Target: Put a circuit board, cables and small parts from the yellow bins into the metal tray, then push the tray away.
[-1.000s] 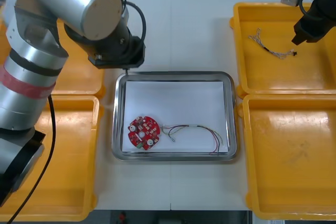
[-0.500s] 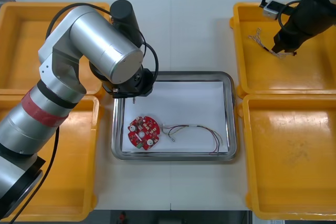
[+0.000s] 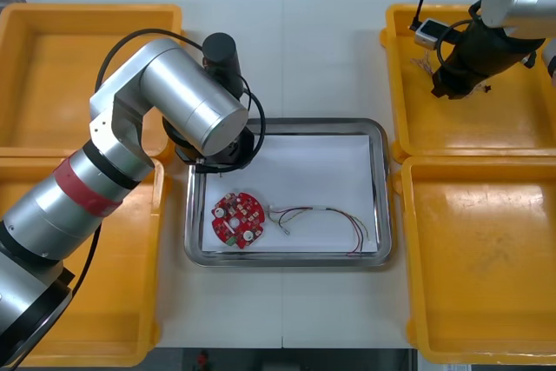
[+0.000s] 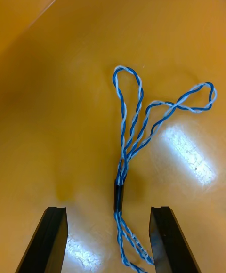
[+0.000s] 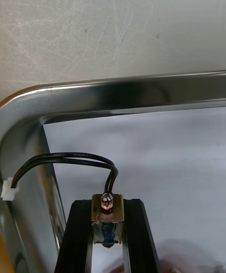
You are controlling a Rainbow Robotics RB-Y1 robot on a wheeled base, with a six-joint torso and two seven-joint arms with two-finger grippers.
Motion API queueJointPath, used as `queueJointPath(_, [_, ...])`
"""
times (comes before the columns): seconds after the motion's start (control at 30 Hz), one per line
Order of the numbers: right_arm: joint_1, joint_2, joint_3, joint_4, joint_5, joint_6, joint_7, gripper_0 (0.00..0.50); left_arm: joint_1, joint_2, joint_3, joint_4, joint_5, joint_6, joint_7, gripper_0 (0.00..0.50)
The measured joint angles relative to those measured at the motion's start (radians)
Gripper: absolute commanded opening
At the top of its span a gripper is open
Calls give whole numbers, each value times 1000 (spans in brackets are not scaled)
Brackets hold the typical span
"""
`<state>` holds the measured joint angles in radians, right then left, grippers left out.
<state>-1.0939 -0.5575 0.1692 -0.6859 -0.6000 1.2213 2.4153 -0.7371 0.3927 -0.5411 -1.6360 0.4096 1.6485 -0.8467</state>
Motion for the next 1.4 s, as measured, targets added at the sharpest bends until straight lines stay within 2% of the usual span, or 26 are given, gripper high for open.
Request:
queueJointPath(0.03, [0,0,10,2,0,-5,0,500,0,0,-2,4,0,-6,0,161])
queueJointPath(0.1, [0,0,18,9,-1,-14,0,500,0,0,-5,8,-2,-13,0,298])
queueJointPath(0.13, [0,0,18,15,-1,-19,0,500,0,0,-5,9,-3,-16,0,326])
queueJointPath(0.2, [0,0,18,35,-3,-38,0,500,0,0,-7,9,-3,-25,0,447])
queueJointPath(0.27, [-1,0,18,55,-6,-54,0,500,0,0,-8,9,-3,-29,0,500])
queueJointPath(0.6, [-16,0,18,87,-16,-74,0,479,0,0,-7,-1,-4,-22,0,500])
queueJointPath(0.67, [-16,0,18,88,-17,-75,0,435,0,0,-4,-22,-3,2,0,500])
queueJointPath(0.7, [-16,0,18,88,-18,-75,0,354,0,0,0,-39,-1,21,0,500])
queueJointPath(0.73, [-16,1,18,89,-19,-75,0,191,0,0,6,-55,3,37,0,500])
queueJointPath(0.77, [-16,1,18,89,-20,-75,0,74,0,0,14,-69,8,52,0,500])
queueJointPath(0.8, [-16,1,18,89,-20,-75,0,0,0,0,26,-89,18,75,0,500])
queueJointPath(1.13, [-16,2,18,90,-24,-76,0,0,-5,13,208,-217,143,251,0,500])
queueJointPath(1.3, [-16,1,15,82,-15,-61,0,0,-20,36,304,-236,168,261,0,500])
queueJointPath(1.4, [-15,-3,6,44,6,12,0,0,-26,51,357,-239,169,262,0,500])
